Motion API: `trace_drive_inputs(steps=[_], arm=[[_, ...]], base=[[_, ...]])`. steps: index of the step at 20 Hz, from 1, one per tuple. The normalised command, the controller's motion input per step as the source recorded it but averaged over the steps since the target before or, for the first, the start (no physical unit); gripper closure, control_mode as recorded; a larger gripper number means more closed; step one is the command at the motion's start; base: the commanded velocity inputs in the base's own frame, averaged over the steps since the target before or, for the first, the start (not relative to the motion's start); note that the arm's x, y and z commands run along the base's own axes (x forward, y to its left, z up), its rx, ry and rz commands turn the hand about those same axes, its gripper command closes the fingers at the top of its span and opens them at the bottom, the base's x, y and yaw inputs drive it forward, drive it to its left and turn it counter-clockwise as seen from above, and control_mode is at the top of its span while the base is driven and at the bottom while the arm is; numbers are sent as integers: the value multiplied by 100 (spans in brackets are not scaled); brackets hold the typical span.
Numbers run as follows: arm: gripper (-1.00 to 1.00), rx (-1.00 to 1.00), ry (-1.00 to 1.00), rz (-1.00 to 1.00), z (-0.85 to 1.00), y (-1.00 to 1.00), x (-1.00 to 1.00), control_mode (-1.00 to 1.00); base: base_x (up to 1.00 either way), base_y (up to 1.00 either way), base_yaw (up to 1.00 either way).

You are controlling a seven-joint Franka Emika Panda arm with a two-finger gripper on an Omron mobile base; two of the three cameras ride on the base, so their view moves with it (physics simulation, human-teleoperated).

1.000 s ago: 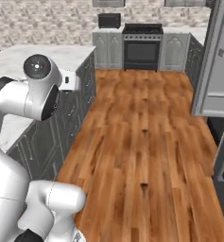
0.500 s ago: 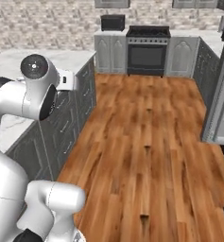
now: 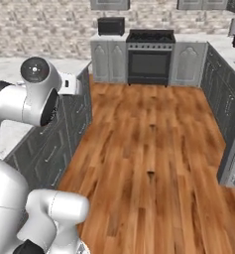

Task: There is a bowl on the dining counter. Grab a lemon wedge from the fridge and place it in the bowl. Then get the liquor bottle and glass cup from the cabinet and place them next to the bowl.

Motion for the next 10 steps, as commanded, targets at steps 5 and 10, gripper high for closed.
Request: trace_drive_inputs(steps=[5, 10], arm=[[-100, 0, 0, 0, 0, 0, 0, 100], [-100, 0, 0, 0, 0, 0, 0, 100]], base=[[66, -30, -29], [58, -30, -41]])
